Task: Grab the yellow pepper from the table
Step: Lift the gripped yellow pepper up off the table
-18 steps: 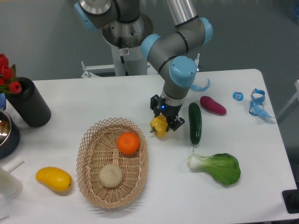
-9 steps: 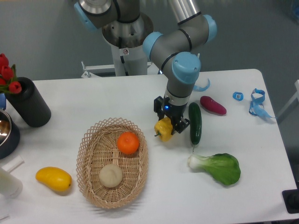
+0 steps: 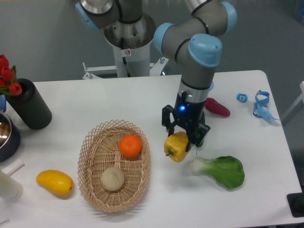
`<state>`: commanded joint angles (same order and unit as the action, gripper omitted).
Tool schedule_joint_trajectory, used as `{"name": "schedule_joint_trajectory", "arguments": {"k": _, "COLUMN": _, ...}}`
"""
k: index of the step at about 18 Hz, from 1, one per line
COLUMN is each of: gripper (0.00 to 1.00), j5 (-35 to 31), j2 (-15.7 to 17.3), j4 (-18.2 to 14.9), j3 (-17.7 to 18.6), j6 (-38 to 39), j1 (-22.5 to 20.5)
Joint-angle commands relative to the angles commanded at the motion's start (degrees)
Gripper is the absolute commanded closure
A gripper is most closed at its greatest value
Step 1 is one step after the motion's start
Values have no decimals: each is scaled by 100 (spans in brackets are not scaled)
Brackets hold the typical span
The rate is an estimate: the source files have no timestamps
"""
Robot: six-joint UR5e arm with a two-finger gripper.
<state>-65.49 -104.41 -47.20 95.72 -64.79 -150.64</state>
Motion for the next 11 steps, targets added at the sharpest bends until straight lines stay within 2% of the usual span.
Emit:
{"name": "schedule_joint_trajectory", "arguments": {"k": 3, "gripper": 62, "j5": 106, "j2": -9, "j4": 0, "j3": -308, "j6": 387, "j1": -17}}
{"name": "schedule_joint_trajectory", "arguments": {"k": 11, "gripper": 62, "j5": 106, "j2": -26, "j4": 0, "j3": -484, "j6": 476, "j1": -70}}
